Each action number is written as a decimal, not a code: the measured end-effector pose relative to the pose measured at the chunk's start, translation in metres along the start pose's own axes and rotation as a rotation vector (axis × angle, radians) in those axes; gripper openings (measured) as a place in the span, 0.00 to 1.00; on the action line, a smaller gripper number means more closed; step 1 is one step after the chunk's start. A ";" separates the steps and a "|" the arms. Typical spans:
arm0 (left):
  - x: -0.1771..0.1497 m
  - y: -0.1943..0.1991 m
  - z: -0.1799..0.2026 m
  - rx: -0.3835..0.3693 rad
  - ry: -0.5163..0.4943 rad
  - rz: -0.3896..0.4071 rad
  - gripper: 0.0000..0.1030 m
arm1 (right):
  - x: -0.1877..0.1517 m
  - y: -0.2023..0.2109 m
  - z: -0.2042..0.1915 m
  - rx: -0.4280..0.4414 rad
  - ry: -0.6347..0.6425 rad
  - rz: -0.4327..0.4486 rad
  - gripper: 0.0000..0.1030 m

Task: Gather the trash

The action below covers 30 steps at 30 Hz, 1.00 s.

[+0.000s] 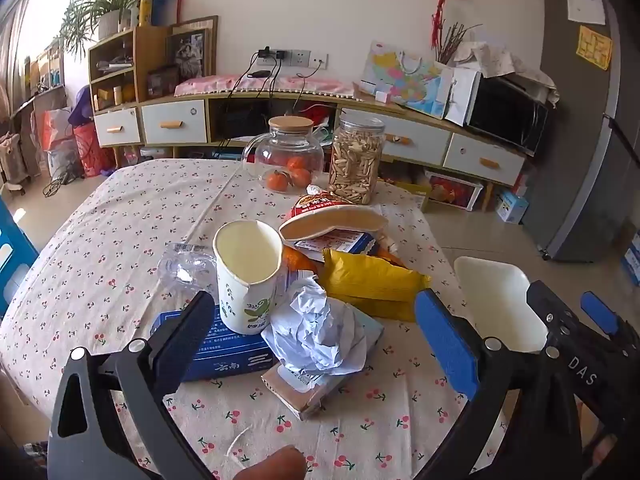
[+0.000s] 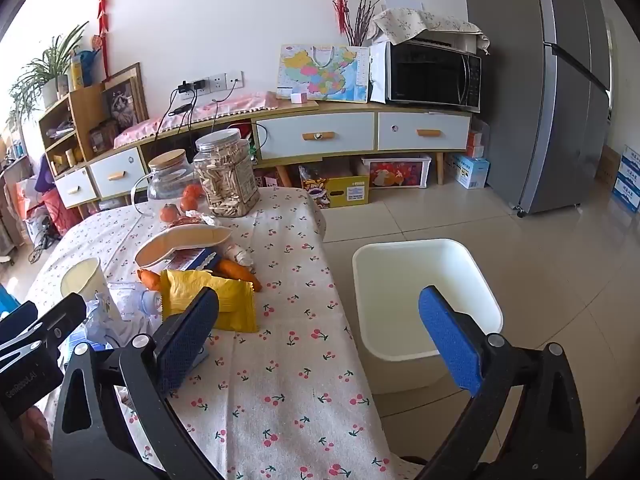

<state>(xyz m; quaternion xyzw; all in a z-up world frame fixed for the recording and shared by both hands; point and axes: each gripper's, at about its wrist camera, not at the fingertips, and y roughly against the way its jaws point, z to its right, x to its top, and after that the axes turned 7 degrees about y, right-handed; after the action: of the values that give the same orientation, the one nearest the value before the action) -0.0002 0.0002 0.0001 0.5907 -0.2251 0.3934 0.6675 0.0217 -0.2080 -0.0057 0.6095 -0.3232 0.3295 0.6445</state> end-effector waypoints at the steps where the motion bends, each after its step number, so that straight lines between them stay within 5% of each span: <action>1: 0.000 0.000 -0.001 0.003 -0.001 0.002 0.94 | 0.000 0.000 0.000 -0.002 0.003 0.000 0.93; 30: -0.005 -0.008 -0.003 0.017 -0.004 -0.032 0.94 | 0.001 0.000 -0.001 0.001 0.013 0.008 0.93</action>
<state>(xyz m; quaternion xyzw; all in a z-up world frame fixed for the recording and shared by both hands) 0.0023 0.0015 -0.0090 0.6006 -0.2137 0.3834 0.6683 0.0225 -0.2067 -0.0052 0.6067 -0.3213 0.3361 0.6448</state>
